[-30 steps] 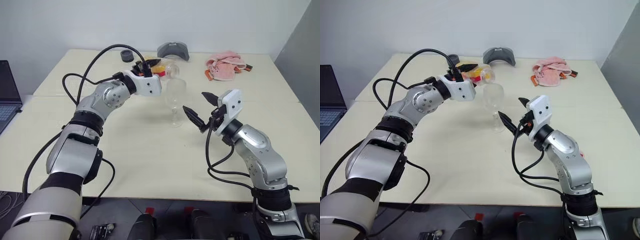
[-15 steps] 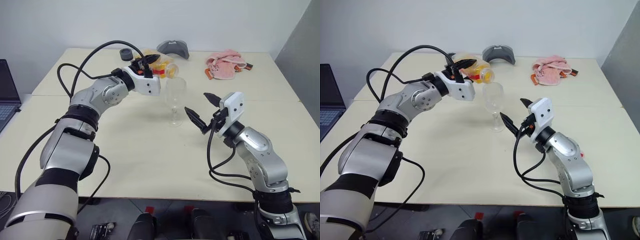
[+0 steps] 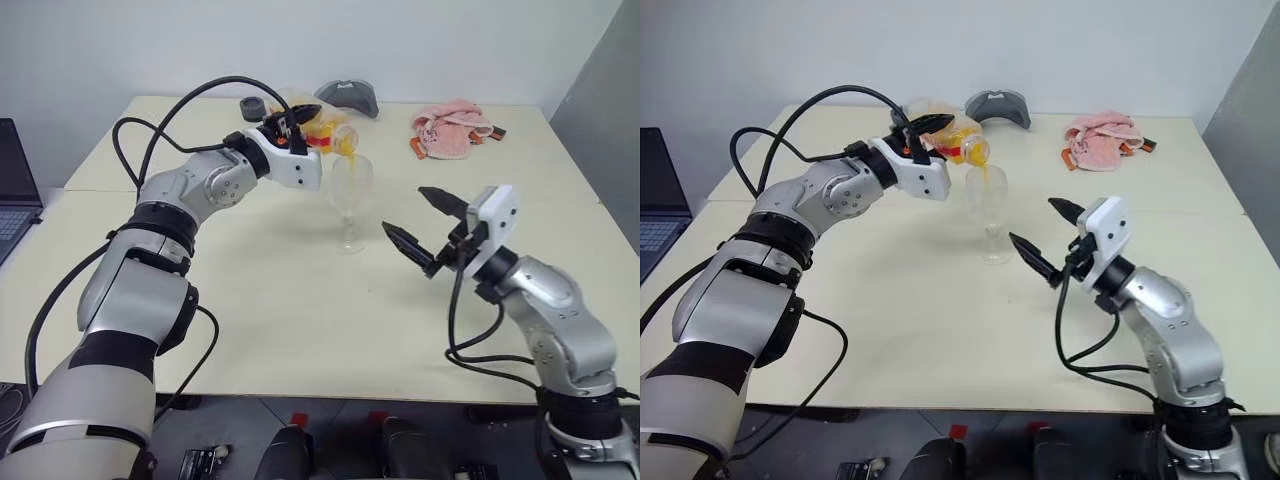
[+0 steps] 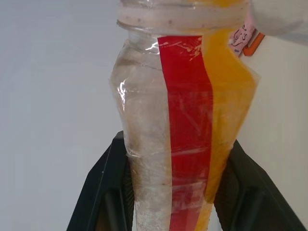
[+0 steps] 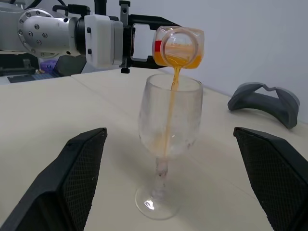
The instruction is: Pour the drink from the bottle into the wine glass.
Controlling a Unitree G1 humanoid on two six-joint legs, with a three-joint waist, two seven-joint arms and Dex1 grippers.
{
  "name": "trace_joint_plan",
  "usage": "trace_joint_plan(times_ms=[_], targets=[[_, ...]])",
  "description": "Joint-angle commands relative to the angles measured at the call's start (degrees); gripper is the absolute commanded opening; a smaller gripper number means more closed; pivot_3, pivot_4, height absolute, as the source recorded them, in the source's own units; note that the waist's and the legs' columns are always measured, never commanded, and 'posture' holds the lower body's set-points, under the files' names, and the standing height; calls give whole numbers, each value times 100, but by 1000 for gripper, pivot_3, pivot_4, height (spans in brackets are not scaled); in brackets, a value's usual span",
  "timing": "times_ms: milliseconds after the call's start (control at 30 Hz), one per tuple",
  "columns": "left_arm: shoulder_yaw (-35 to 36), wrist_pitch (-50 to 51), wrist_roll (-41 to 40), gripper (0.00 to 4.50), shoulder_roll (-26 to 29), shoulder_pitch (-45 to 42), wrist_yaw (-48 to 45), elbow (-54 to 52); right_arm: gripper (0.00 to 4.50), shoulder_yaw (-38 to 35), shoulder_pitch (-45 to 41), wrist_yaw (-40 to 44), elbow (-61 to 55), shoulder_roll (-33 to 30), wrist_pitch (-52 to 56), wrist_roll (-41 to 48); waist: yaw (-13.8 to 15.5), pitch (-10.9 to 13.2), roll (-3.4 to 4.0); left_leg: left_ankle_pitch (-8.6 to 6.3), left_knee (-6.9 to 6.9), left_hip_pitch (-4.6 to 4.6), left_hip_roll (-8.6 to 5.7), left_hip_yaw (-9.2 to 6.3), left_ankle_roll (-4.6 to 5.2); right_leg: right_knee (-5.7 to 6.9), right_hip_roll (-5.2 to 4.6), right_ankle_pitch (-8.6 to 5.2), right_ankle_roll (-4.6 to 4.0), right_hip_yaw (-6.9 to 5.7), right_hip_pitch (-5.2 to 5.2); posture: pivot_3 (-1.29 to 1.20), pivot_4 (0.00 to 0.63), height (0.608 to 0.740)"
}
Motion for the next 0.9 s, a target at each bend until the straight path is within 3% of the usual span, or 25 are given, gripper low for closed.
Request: trace_joint_plan(times_ms=[33,400,900], targets=[[20,-45,-9,1712,95,-306,158,-45,4500,-257,-100,312,-91,-305,97,295,0,0,0,0,0,0,0,1,0,0,0,0,0,0,0,0,150,740],[-106,-48,80,1712,89,-398,321,15,4500,-306,-513,755,511,-696,191,545,-4,-1,-1,0,7,0,-2,29,1,11,-3,0,0,5,0,0,150,740],[-191,35,217,1712,135,-585,499,161,4500,-263,-400,598,423,-544,227,565,-3,-1,-1,-1,34,-1,0,49,2,38,-3,0,0,12,-3,0,150,740]])
